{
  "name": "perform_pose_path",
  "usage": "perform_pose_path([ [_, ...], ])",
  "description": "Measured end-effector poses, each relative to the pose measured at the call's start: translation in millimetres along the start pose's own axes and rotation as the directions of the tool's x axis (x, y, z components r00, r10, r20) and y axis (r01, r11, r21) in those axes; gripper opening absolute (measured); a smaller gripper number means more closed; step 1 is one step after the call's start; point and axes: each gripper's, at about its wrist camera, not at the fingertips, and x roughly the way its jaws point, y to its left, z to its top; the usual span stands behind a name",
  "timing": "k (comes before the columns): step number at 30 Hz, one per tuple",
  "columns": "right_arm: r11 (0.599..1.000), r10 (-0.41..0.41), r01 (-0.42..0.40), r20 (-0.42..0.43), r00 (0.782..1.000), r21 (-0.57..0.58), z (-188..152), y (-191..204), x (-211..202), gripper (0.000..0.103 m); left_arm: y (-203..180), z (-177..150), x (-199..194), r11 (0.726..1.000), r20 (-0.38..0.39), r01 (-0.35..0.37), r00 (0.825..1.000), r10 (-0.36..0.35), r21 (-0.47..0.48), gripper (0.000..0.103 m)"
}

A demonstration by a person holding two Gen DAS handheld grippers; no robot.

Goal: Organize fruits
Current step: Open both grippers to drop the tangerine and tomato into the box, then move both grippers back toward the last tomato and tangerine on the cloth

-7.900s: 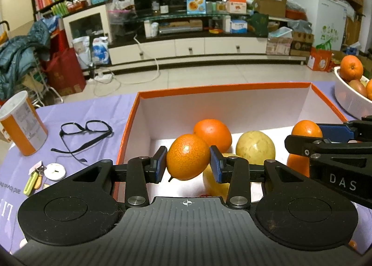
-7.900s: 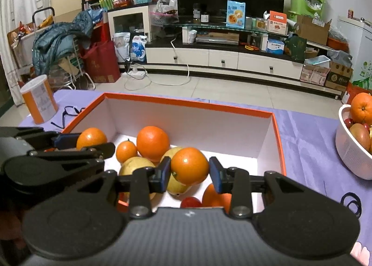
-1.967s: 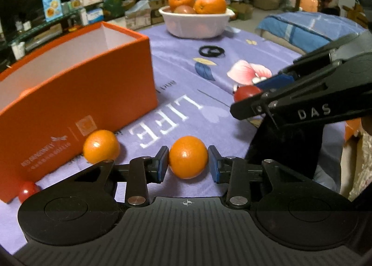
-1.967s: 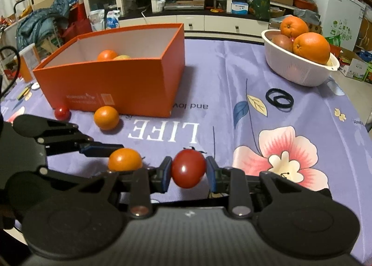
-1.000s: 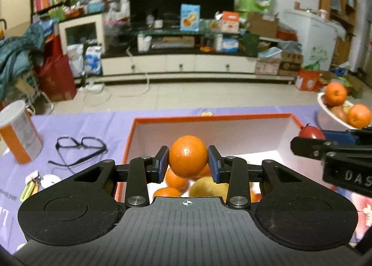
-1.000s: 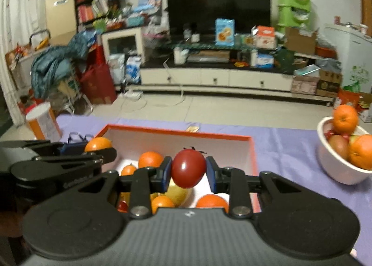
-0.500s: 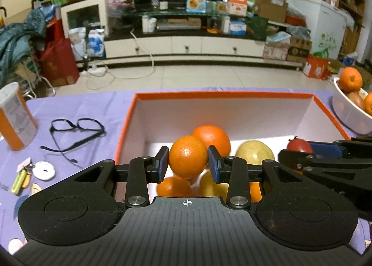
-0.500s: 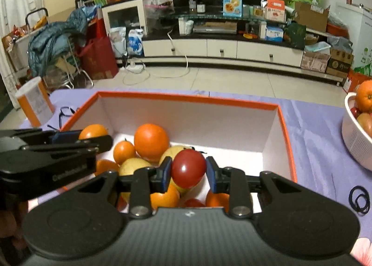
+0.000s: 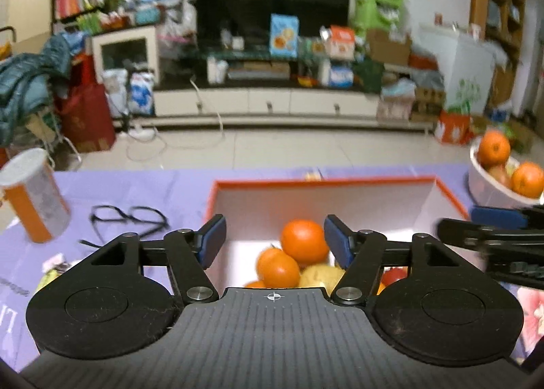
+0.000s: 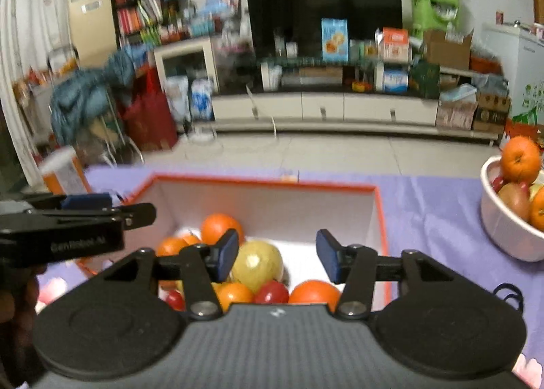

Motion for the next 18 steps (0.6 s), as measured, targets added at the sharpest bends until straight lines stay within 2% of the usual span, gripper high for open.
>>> perform_pose_path([
  [3,0.999,0.01,-0.012,0.059,0.998,0.032,-5,-2,-38,0.059,15,-5,-30,0.999,0.033,-0.007,0.999,0.008,-0.049,0.046],
  [6,0.999,-0.011,0.008,0.094,0.996,0.032,-28,-2,-73,0.065,23,-28,-55,0.998,0.039,-0.03,0.999,0.033,-0.055,0.05],
  [9,0.996,-0.035,0.028,0.074,0.997,0.086,-56,-7,-93,0.066,28,-65,-65,0.995,-0.025,-0.058,0.998,0.056,-0.079,0.052],
  [11,0.991,-0.061,0.055,0.042,0.997,0.126,-74,-8,-94,0.066,29,-84,-63,0.993,-0.084,-0.065,0.995,0.056,-0.103,0.052],
  [13,0.987,-0.086,0.084,0.005,0.996,0.139,-88,-5,-88,0.066,24,-95,-60,0.994,-0.117,-0.04,0.993,0.028,-0.104,0.051],
  [16,0.992,-0.091,0.093,-0.027,0.995,0.083,-100,8,-71,0.066,9,-101,-58,0.999,-0.114,-0.023,0.993,0.02,-0.025,0.051],
  [18,0.995,-0.091,0.092,-0.016,0.996,0.041,-106,20,-63,0.066,5,-104,-57,1.0,-0.11,-0.014,0.994,0.014,-0.003,0.052],
])
